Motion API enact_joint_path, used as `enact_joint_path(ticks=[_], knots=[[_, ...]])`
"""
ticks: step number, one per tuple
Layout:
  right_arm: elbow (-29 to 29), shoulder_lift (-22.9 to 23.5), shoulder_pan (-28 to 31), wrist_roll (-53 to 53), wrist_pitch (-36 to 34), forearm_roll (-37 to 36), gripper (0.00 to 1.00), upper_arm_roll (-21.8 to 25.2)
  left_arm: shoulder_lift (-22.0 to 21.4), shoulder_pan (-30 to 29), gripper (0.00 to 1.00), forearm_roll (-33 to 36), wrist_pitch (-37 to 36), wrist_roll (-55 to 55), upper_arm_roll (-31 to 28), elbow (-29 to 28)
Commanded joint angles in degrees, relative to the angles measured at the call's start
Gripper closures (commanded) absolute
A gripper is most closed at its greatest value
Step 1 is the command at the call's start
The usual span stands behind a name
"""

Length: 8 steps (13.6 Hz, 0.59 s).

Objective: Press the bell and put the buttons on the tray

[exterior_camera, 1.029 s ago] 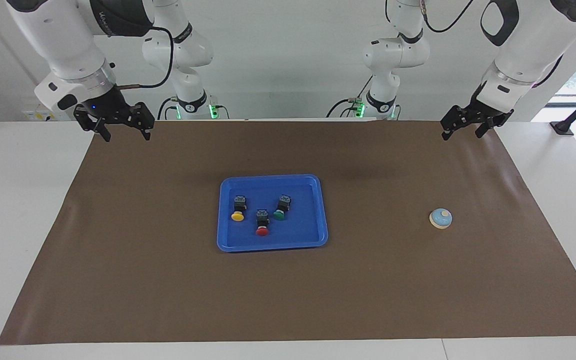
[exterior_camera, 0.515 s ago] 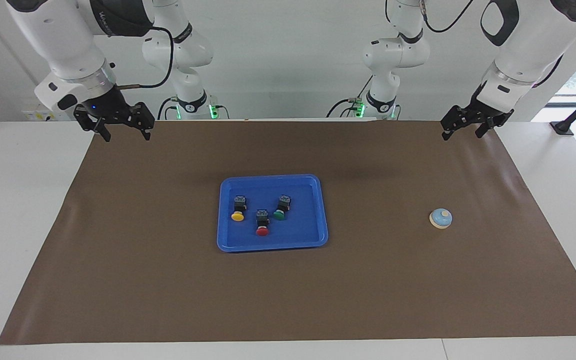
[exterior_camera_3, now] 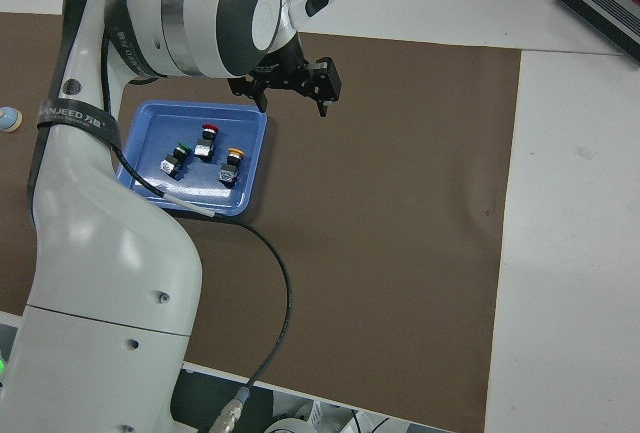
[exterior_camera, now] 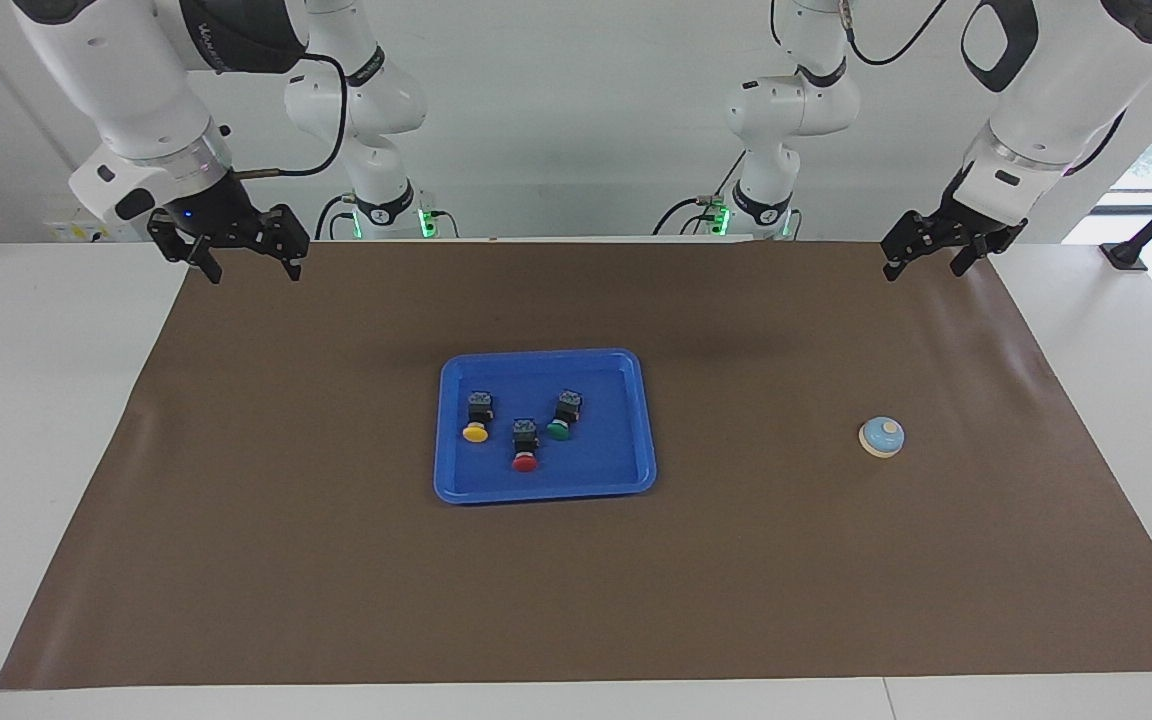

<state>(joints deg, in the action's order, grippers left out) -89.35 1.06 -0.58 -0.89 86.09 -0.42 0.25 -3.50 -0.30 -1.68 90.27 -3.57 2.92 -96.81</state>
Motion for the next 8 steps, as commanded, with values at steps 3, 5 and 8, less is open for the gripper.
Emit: enact_joint_path(ticks=[3,5,8], knots=[[-1.6,-1.5,0.6,-1.0,-0.1,0.2,0.00,-0.3,-0.5,0.1,0.00,-1.4,0.7,-0.9,-0.4,-0.5],[-1.6,-1.5,0.6,-1.0,-0.1,0.2,0.00,-0.3,-0.5,0.0,0.00,-1.5,0.6,-0.7,-0.4,-0.5],[-1.5,-1.5,0.6,-1.0,-0.1,0.2,0.00,-0.3,-0.5,-0.1,0.00,-1.7,0.8,-0.7,-0.4,-0.5]])
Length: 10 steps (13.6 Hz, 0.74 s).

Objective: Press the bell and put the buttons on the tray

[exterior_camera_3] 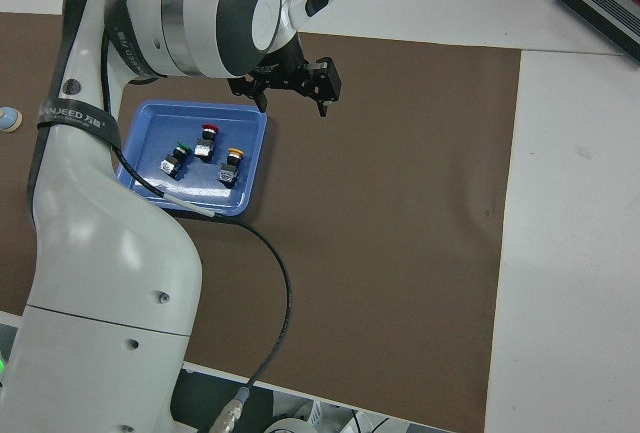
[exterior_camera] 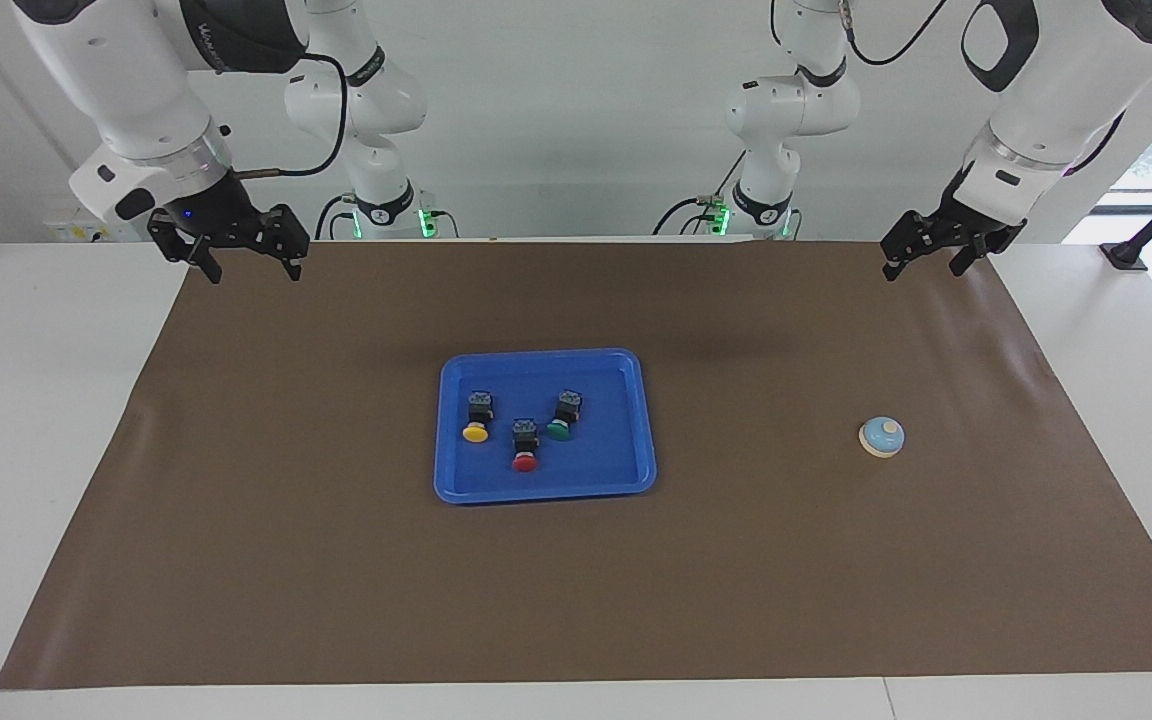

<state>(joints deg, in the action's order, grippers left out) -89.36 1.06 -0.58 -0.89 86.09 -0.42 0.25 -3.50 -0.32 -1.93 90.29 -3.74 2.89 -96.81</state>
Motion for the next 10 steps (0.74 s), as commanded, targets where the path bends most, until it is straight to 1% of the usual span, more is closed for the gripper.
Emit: enact_joint_path(ticks=[1,10], knots=[[-1.6,-1.5,0.6,-1.0,-0.1,0.2,0.00,-0.3,-0.4,0.0,0.00,-1.5,0.8,-0.8,-0.4,-0.4],[-1.5,-1.5,0.6,-1.0,-0.1,0.2,0.00,-0.3,-0.4,0.0,0.00,-2.5,1.1,-1.1,-0.5,-0.6]])
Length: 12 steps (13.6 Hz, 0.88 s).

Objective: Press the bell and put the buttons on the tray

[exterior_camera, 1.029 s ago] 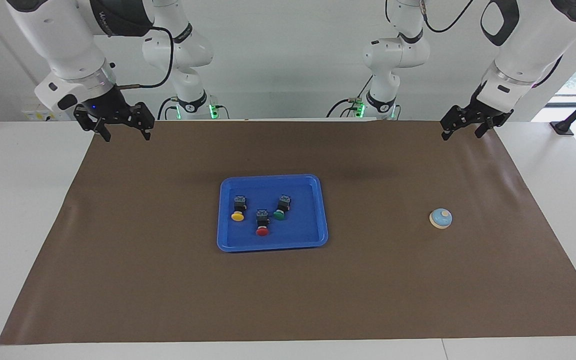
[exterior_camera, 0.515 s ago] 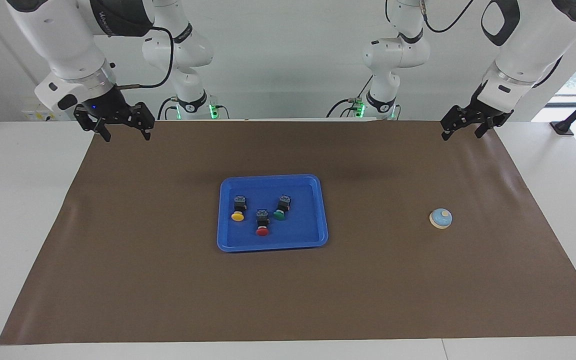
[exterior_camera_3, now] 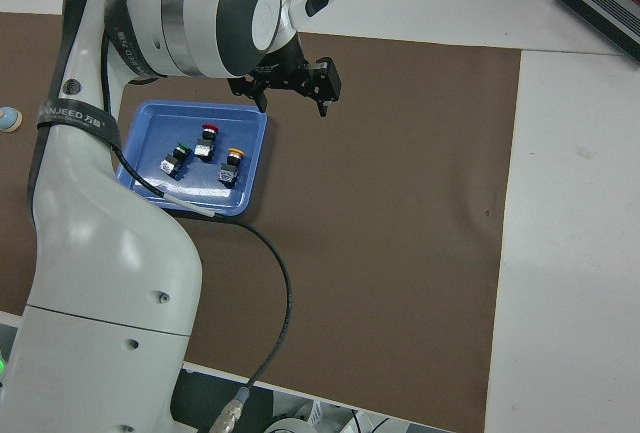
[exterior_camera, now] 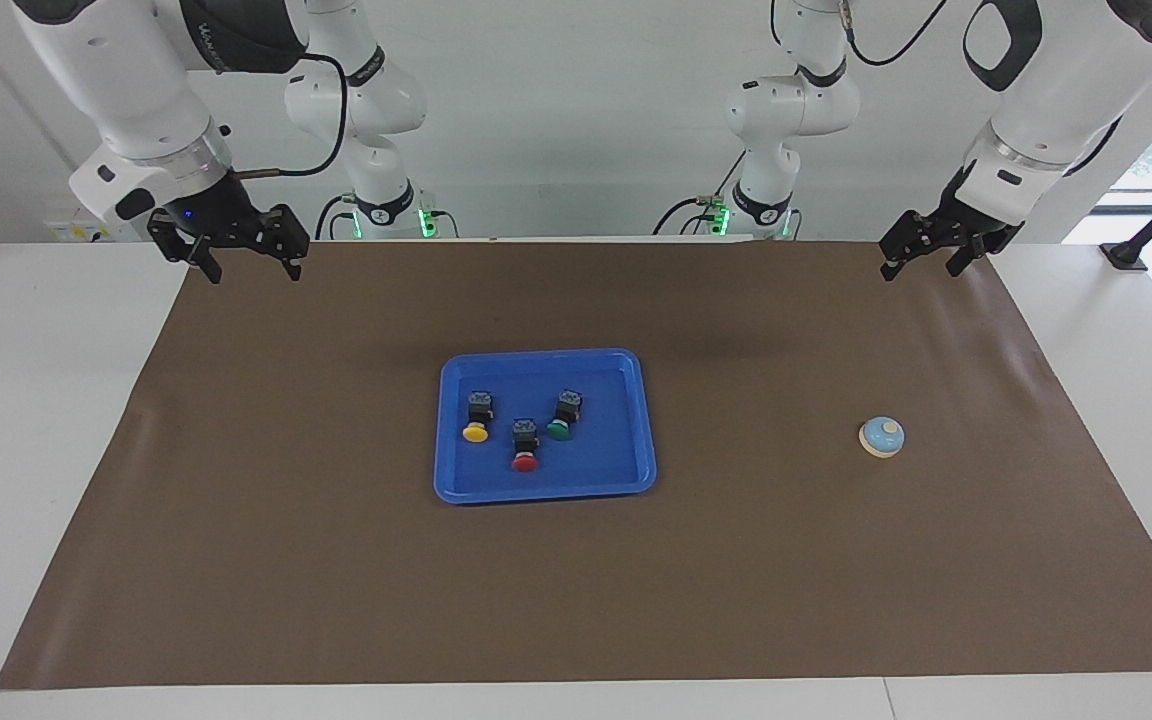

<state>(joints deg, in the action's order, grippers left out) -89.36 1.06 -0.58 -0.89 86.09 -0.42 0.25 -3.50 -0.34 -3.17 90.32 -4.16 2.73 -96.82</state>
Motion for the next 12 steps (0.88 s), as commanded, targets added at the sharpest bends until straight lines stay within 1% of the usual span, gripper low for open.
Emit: enact_joint_path(ticks=[1,4,6,7,12], knots=[[-1.6,-1.5,0.6,-1.0,-0.1,0.2,0.00,-0.3,-0.4,0.0,0.00,-1.4,0.9,-0.8,-0.4,-0.5],[-1.5,-1.5,1.1,-2.2,-0.3,-0.6,0.00,-0.2,-0.3,0.1,0.00,-1.2,1.2,-0.8,-0.4,-0.6],[-1.6,-1.5,4.4,-2.0,-0.7,-0.6,0.00,-0.2,-0.4,0.0,0.00,-1.4,0.6,-0.9,-0.4,-0.6],[-1.6,-1.5,5.1,-2.0,-0.7,-0.6,0.00,-0.2,-0.5,0.0,0.00,-1.2,1.0,-0.9,-0.4,-0.9],[-1.6,-1.4,6.6,-1.0,0.0,-0.6,0.00,-0.1,-0.5,0.1,0.00,-1.2,1.1,-0.9,-0.4,-0.9]])
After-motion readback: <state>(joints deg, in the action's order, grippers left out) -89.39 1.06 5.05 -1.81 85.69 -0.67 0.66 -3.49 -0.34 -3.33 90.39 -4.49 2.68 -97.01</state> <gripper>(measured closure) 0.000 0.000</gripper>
